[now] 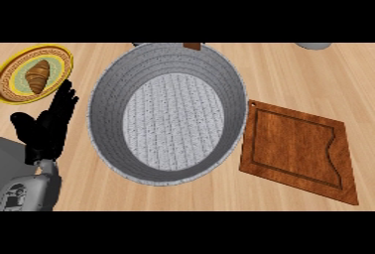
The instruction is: Pick the bell pepper from the cutting board and place it in the basket
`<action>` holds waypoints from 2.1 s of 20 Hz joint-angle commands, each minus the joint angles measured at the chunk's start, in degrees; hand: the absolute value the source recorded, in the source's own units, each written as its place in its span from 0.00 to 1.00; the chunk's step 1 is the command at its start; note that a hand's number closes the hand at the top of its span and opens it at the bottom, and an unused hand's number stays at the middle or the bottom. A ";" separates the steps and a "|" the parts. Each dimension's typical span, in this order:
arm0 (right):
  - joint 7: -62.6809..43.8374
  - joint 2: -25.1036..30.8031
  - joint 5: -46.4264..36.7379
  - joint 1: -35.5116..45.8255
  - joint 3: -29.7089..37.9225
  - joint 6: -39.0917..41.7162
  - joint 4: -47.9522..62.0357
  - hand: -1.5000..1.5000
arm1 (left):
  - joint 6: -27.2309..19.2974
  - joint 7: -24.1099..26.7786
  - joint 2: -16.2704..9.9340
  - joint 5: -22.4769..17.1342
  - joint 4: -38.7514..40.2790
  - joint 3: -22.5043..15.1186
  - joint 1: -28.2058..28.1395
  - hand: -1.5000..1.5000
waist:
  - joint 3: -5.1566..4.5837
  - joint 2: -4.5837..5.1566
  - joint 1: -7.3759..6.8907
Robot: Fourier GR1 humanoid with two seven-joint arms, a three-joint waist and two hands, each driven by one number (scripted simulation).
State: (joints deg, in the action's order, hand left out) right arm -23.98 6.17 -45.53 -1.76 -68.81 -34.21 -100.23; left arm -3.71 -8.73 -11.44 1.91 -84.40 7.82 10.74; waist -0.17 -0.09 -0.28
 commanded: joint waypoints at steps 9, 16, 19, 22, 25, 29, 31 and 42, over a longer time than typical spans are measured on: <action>-17.23 -5.76 -5.23 14.77 6.59 5.37 -7.18 1.00 | 0.36 -1.62 -0.04 0.13 -1.28 -0.86 1.68 0.50 | -0.04 0.33 -1.17; -23.36 -5.70 -8.31 18.78 8.21 6.19 -3.75 1.00 | 0.64 -0.68 0.22 0.27 -0.40 -1.18 1.76 0.50 | -0.06 0.84 -2.07; -25.95 -5.69 -7.90 19.66 9.11 6.26 -2.72 1.00 | -0.41 -0.78 1.71 0.38 -0.37 -1.68 2.35 0.50 | -0.02 1.05 -2.07; -27.13 -5.71 -7.04 21.43 10.59 5.87 -0.67 1.00 | 0.30 -0.06 0.71 0.51 -0.45 -1.46 2.19 0.50 | 0.02 1.27 -2.72; -27.90 -5.75 -5.72 24.05 12.58 5.93 1.43 1.00 | 1.10 -0.77 0.52 0.15 -0.82 -1.75 1.66 0.50 | 0.08 1.28 -3.40; -27.93 -5.89 0.71 29.72 18.16 8.19 2.44 1.00 | 1.29 -1.22 0.11 -0.13 -0.37 -1.32 2.91 0.50 | 0.12 1.26 -3.60; -25.47 -6.00 7.92 35.65 23.53 7.96 7.95 1.00 | 0.18 0.63 1.37 0.87 0.33 -2.01 2.27 0.50 | 0.15 1.24 -3.30; -10.23 3.75 -3.09 57.50 22.49 19.66 27.59 1.00 | 1.43 -2.49 -1.69 -0.73 -0.01 0.82 3.24 0.50 | 0.10 0.30 -2.27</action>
State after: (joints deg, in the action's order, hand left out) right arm -38.09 8.88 -43.61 49.35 -44.84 -16.85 -78.80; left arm -3.11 -9.64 -11.33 2.15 -83.56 7.14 13.65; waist -0.13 0.40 -2.63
